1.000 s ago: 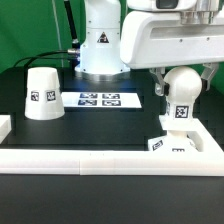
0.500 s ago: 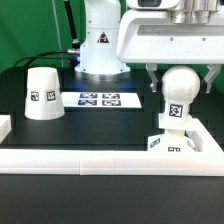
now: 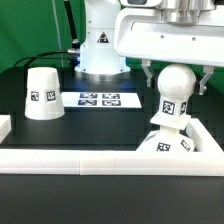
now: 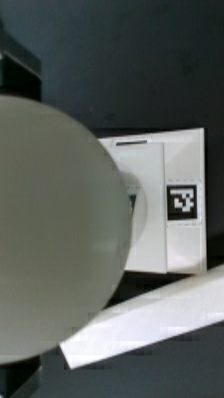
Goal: Assemble lamp
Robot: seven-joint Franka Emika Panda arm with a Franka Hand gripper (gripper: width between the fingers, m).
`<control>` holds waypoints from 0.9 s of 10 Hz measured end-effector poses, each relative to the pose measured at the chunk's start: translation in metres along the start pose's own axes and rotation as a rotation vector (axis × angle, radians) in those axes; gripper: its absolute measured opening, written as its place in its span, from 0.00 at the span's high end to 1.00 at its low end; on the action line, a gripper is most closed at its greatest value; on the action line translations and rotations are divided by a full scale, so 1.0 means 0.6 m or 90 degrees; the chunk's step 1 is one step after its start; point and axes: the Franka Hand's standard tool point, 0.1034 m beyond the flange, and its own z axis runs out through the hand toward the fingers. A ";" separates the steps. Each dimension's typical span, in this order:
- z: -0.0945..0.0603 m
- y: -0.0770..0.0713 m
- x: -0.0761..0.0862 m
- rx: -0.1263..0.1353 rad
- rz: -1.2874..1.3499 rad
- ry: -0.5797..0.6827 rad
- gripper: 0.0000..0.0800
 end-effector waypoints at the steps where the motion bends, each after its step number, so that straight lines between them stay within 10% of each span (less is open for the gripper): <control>1: 0.000 -0.002 -0.002 0.000 0.014 -0.001 0.20; 9: -0.012 -0.010 -0.029 -0.007 -0.278 -0.016 0.13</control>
Offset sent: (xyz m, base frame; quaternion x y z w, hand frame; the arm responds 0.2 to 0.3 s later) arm -0.0119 0.0079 0.0096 -0.0302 -0.0054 -0.0826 0.9961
